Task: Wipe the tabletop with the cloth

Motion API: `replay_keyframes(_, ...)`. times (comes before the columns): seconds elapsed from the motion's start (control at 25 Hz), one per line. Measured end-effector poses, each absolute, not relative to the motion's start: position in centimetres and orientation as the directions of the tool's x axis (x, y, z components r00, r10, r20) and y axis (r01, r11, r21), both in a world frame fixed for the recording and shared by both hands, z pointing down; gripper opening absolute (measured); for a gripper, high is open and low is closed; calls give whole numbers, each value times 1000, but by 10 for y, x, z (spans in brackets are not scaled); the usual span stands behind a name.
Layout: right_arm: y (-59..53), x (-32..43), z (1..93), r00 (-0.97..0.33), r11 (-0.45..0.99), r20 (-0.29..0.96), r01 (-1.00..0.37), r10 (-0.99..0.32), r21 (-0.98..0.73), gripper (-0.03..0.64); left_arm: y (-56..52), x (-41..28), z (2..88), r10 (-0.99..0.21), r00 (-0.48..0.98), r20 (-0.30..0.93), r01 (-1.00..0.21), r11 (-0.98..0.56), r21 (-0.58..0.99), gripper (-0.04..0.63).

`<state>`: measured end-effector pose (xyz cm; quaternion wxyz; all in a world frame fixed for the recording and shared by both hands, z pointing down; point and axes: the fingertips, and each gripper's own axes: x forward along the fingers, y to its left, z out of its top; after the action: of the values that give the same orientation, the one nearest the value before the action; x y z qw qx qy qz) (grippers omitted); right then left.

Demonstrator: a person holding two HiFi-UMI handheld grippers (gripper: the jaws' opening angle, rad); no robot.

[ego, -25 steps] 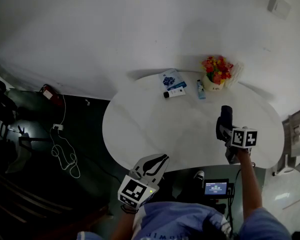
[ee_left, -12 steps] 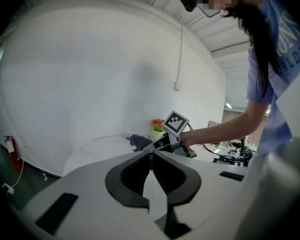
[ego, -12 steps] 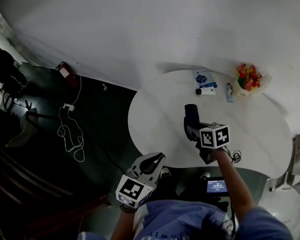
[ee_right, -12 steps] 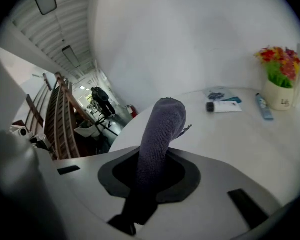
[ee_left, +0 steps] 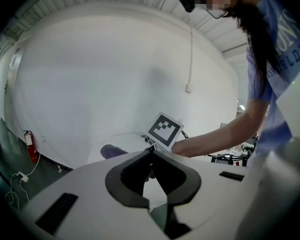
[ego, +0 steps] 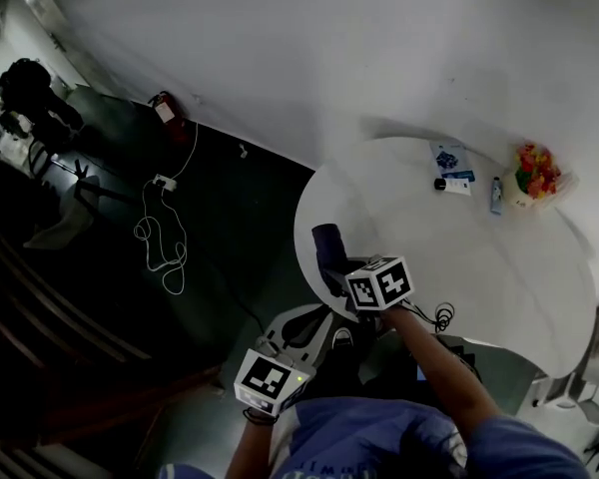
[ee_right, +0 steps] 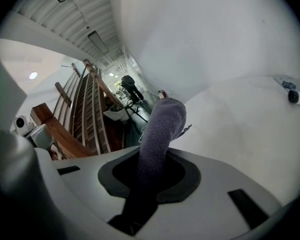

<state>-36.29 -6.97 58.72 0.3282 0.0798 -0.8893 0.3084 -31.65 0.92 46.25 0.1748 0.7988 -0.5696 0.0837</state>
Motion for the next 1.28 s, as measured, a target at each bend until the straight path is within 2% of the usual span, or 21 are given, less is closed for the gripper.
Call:
replay_keyframes(0.2,-28,-380,605,-743,821,651,-270,154,-503,74,21,-327,469,-888,308,342,-948,-254,193,15)
replay_keyframes(0.4,-27,-357,621,-706,818,692,-302,153,-489,74,21,-320,469,-881,322,346,-943,-267,200,15)
replay_keyframes(0.88,-82,-244,628,-677,739,736,-499,-7,-453,74,-15,-245,464,-805,486,341,-874,-449,185,15)
replay_keyframes(1.28,-117,-116,624,-662,632,737,-630,-134,-451,74,-47,-143,459,-712,607,353,-790,-590,168,15)
